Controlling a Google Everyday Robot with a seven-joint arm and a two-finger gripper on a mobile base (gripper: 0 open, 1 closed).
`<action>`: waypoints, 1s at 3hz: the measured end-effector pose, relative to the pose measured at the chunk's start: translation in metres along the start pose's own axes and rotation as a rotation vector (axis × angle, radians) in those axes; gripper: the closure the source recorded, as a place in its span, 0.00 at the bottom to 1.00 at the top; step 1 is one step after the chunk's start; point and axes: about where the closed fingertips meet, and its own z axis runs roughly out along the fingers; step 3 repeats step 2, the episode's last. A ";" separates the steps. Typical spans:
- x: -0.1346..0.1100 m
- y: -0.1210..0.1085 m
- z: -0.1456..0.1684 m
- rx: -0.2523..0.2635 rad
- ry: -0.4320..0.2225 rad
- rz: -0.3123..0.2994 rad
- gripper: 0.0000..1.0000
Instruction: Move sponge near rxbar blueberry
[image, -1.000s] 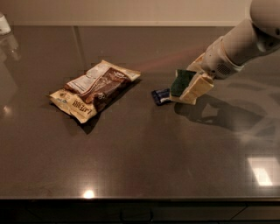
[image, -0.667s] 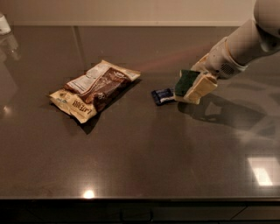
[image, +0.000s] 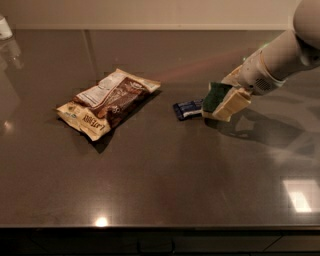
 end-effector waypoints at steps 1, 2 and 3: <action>0.000 0.001 0.001 -0.002 0.000 -0.001 0.00; 0.000 0.001 0.001 -0.002 0.000 -0.001 0.00; 0.000 0.001 0.001 -0.002 0.000 -0.001 0.00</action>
Offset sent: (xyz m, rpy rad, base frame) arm -0.0001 0.0008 -0.0009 0.0003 0.0010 0.0013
